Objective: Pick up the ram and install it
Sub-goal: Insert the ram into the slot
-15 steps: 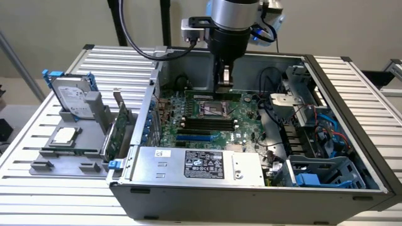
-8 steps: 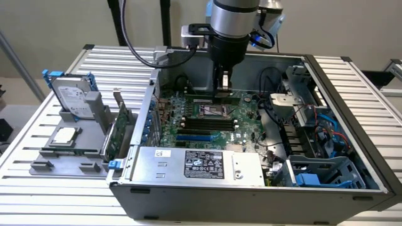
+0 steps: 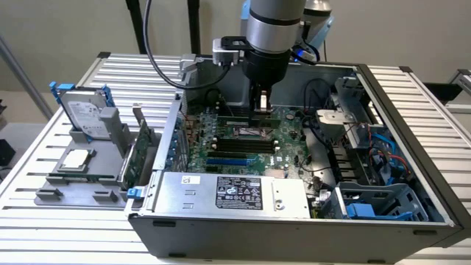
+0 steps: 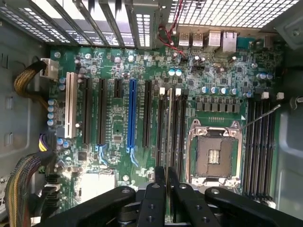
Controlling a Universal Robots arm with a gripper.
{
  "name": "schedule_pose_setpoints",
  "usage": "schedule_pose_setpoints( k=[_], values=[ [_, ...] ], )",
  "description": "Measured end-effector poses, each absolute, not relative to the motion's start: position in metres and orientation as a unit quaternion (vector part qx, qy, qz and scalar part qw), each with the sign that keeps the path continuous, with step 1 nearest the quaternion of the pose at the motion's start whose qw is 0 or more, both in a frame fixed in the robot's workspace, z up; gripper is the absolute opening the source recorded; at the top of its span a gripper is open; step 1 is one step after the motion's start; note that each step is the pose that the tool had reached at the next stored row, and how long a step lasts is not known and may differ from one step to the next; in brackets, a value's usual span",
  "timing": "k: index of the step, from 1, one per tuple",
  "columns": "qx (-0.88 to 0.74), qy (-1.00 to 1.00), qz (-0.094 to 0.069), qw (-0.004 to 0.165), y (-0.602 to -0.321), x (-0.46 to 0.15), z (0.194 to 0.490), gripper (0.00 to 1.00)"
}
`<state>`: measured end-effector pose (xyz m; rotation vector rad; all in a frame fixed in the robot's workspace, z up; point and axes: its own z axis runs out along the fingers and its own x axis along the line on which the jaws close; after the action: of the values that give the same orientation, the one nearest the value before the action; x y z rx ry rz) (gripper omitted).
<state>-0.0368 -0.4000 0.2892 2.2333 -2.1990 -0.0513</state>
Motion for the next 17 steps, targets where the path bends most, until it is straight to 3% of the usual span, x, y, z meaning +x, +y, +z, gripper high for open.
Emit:
schedule_pose_setpoints(
  k=[17],
  values=[
    [0.712,-0.702,-0.016,0.003,-0.405,-0.035,0.258,0.0]
  ],
)
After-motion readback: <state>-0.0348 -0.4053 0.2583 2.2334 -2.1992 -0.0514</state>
